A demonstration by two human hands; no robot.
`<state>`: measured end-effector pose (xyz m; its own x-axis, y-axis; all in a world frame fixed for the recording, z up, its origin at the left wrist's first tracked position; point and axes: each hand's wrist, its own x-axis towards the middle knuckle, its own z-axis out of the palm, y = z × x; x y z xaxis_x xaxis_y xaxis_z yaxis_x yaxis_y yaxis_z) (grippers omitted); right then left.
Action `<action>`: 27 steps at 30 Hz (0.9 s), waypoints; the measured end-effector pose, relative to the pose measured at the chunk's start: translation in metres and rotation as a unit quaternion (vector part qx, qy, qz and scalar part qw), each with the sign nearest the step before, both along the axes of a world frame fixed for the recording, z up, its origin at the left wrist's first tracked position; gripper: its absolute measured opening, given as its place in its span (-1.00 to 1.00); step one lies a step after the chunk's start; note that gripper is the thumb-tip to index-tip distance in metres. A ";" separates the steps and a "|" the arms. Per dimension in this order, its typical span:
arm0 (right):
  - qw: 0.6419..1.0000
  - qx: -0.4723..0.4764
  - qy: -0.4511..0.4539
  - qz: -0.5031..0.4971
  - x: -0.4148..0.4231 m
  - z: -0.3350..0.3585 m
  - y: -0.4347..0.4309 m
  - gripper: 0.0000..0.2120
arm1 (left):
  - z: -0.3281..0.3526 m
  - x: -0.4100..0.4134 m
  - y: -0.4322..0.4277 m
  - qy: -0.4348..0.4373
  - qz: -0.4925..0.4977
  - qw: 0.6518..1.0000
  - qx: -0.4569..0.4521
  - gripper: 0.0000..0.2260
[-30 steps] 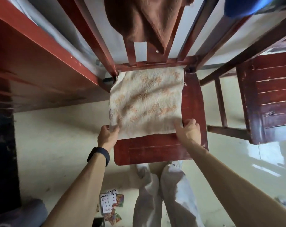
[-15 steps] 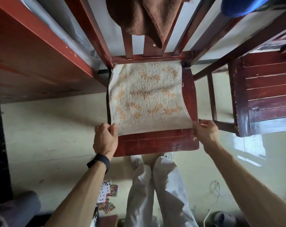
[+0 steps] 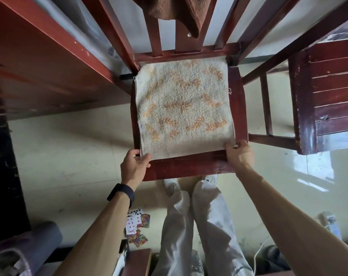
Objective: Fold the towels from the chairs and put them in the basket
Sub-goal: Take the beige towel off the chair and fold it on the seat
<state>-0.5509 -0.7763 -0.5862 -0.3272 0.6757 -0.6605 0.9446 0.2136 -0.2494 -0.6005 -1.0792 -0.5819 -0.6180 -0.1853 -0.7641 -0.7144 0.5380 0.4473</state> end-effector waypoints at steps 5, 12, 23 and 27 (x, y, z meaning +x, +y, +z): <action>1.000 0.021 -0.003 -0.002 -0.008 -0.001 -0.006 -0.58 | 0.001 0.004 0.002 0.032 -0.025 0.999 -0.023 -0.79; 0.998 -0.028 0.032 -0.036 -0.017 0.005 0.003 -0.80 | 0.000 0.000 0.003 0.001 0.138 0.989 0.045 -0.89; 0.912 -0.322 0.096 -0.235 0.000 0.025 0.031 -0.79 | 0.005 -0.005 0.000 0.016 0.155 0.986 0.059 -0.84; 0.928 -0.310 0.079 -0.192 0.002 0.020 0.036 -0.72 | 0.007 -0.006 0.001 0.017 0.145 0.988 0.057 -0.79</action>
<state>-0.5485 -0.7398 -0.5665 -0.2663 0.2685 -0.9258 0.8628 -0.3618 -0.3531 -0.6062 -1.0785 -0.5753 -0.5766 -0.2733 -0.7700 -0.8151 0.2576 0.5190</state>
